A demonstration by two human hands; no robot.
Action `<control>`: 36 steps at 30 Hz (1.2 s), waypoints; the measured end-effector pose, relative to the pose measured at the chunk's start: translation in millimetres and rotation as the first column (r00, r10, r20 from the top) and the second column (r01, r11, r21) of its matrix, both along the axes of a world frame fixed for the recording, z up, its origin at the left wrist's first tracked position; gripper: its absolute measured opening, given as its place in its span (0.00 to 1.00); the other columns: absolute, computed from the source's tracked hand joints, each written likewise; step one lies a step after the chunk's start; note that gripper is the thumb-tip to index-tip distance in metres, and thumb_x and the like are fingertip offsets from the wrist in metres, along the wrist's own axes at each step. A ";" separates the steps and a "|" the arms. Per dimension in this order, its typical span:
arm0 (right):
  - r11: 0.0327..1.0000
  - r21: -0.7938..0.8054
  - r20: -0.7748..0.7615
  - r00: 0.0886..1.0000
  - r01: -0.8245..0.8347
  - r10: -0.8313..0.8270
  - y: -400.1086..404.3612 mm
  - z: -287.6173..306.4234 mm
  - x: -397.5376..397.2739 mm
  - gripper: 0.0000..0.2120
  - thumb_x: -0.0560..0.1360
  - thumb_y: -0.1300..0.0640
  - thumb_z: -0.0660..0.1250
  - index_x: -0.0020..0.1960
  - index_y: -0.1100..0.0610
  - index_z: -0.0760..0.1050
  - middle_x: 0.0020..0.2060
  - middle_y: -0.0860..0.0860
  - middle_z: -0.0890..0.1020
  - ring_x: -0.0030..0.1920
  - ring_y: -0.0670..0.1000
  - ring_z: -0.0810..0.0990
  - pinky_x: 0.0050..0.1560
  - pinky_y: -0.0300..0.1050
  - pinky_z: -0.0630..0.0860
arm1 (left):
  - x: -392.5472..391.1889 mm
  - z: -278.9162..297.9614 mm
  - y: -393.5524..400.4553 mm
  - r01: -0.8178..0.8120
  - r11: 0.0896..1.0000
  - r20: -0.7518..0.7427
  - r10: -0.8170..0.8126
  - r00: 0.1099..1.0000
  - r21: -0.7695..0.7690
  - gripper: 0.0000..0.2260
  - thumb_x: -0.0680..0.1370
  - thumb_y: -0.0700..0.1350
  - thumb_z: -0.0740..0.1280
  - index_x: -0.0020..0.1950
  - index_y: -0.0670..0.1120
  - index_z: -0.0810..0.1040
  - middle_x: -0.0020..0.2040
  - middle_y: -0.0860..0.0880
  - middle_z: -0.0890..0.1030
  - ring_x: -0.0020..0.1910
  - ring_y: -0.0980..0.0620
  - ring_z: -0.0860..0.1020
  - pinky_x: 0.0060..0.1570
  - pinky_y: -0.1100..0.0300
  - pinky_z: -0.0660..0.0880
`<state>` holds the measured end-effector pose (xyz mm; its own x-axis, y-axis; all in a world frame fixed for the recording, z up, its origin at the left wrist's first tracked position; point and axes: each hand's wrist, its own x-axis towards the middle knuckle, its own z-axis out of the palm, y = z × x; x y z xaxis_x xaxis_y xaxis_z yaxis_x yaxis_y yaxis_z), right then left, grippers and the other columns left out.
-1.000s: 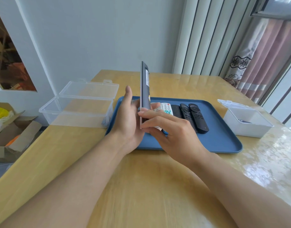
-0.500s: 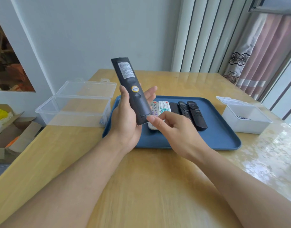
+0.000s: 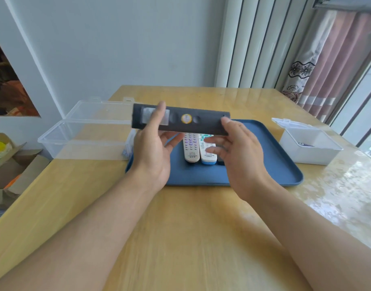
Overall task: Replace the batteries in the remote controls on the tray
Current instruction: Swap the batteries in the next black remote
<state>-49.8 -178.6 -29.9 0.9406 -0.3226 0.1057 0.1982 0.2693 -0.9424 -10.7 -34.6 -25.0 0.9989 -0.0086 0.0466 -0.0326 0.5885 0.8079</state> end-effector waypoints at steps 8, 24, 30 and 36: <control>0.982 -0.161 0.012 0.995 0.103 -0.103 -26.2 2.8 9.3 0.11 0.82 0.50 0.64 0.45 0.53 0.80 0.36 0.50 0.81 0.37 0.50 0.77 0.41 0.45 0.75 | -4.6 -2.7 0.2 0.204 0.808 0.002 -0.247 0.969 0.553 0.14 0.77 0.55 0.71 0.51 0.44 0.83 0.42 0.47 0.86 0.39 0.46 0.84 0.37 0.55 0.79; 0.827 -0.562 0.037 0.998 -0.013 0.040 -20.2 2.3 0.4 0.13 0.82 0.46 0.63 0.51 0.53 0.81 0.28 0.38 0.79 0.32 0.37 0.75 0.41 0.33 0.70 | -13.3 -10.1 -4.2 0.421 0.642 -0.020 -0.534 0.845 0.641 0.09 0.84 0.48 0.63 0.55 0.43 0.75 0.42 0.43 0.80 0.30 0.43 0.77 0.31 0.53 0.77; 0.803 -0.595 0.041 0.999 0.020 0.005 -19.3 -0.6 0.7 0.14 0.82 0.45 0.63 0.50 0.53 0.82 0.32 0.37 0.81 0.37 0.38 0.78 0.44 0.39 0.72 | -13.4 -7.8 -2.3 0.418 0.626 -0.026 -0.536 0.844 0.658 0.09 0.84 0.50 0.64 0.53 0.45 0.76 0.41 0.41 0.80 0.28 0.43 0.76 0.30 0.54 0.75; 0.777 -0.628 0.046 0.999 0.043 -0.019 -20.0 -1.5 1.1 0.17 0.83 0.45 0.61 0.46 0.54 0.81 0.29 0.37 0.79 0.32 0.37 0.76 0.37 0.29 0.69 | -13.8 -7.2 -1.7 0.394 0.607 -0.029 -0.521 0.853 0.690 0.13 0.83 0.53 0.64 0.54 0.44 0.76 0.38 0.41 0.80 0.26 0.43 0.75 0.27 0.55 0.74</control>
